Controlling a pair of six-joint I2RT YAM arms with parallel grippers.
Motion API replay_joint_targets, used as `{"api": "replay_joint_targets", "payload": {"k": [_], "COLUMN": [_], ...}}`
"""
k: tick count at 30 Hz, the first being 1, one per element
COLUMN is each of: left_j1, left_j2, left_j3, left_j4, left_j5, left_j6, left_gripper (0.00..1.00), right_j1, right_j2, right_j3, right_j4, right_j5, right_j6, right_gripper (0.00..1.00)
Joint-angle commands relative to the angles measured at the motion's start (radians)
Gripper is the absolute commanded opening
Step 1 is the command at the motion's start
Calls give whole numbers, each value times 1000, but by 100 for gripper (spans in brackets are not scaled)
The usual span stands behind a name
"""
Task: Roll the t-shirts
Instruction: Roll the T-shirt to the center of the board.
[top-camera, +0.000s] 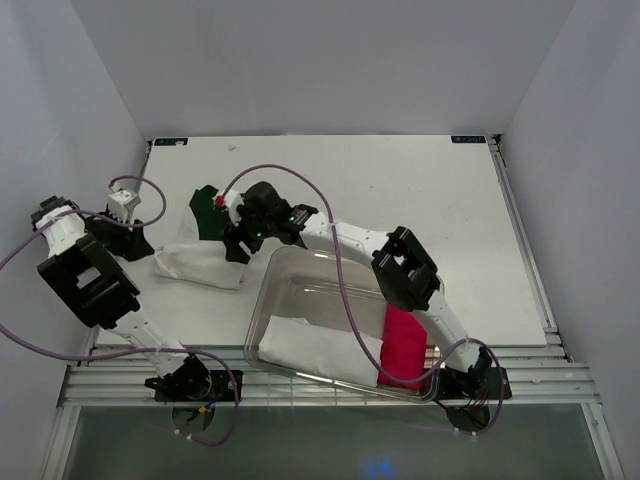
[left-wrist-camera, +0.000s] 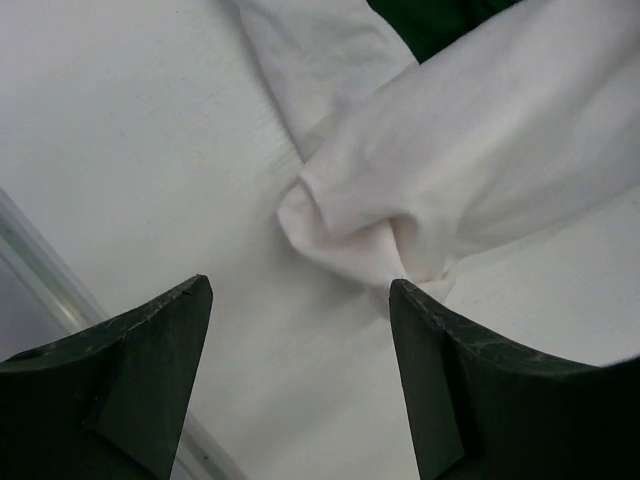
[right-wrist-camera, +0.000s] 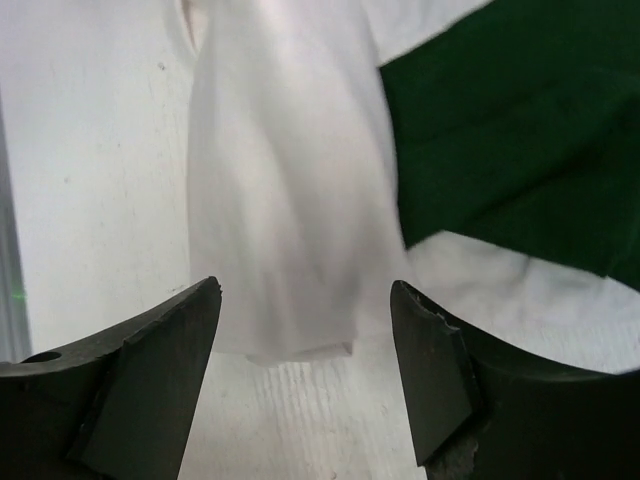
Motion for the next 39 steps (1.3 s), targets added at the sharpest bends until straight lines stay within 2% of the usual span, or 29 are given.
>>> {"api": "replay_joint_targets", "payload": {"k": [1, 4, 5, 8, 12, 16, 19, 22, 26, 27, 28, 35, 39], "left_j1": [26, 20, 17, 5, -8, -64, -84, -90, -101, -104, -112, -126, -127], "left_j2": [-159, -328, -374, -347, -368, -356, -338, -327, -331, -331, -330, -325, -324], "left_j3": [-86, -330, -365, -367, -451, -491, -496, -497, -543, -551, -566, -591, -579], "left_j4": [45, 182, 196, 199, 230, 346, 426, 434, 434, 434, 434, 434, 434], "left_j5": [28, 24, 25, 43, 30, -10, -36, -55, -85, -88, -96, -99, -104], "left_j6": [310, 563, 595, 566, 695, 638, 526, 506, 526, 521, 518, 440, 420], "left_gripper": [82, 90, 92, 98, 98, 98, 98, 98, 98, 98, 98, 98, 98], "right_j1": [108, 145, 148, 154, 171, 177, 179, 179, 177, 172, 169, 159, 171], "right_j2": [-36, -19, -13, 17, 40, 74, 96, 102, 131, 139, 139, 39, -2], "right_j3": [-17, -29, -12, 20, 14, 14, 26, 25, 32, 32, 31, -73, -96], "right_j4": [-87, -72, -77, -96, -104, -116, -126, -126, -129, -132, -141, -167, -186], "right_j5": [238, 275, 275, 275, 316, 330, 349, 314, 301, 297, 289, 278, 273], "right_j6": [-285, -335, -336, -341, -373, -375, -379, -394, -378, -368, -365, -408, -398], "right_gripper": [75, 76, 76, 77, 80, 81, 82, 81, 57, 54, 54, 72, 75]}}
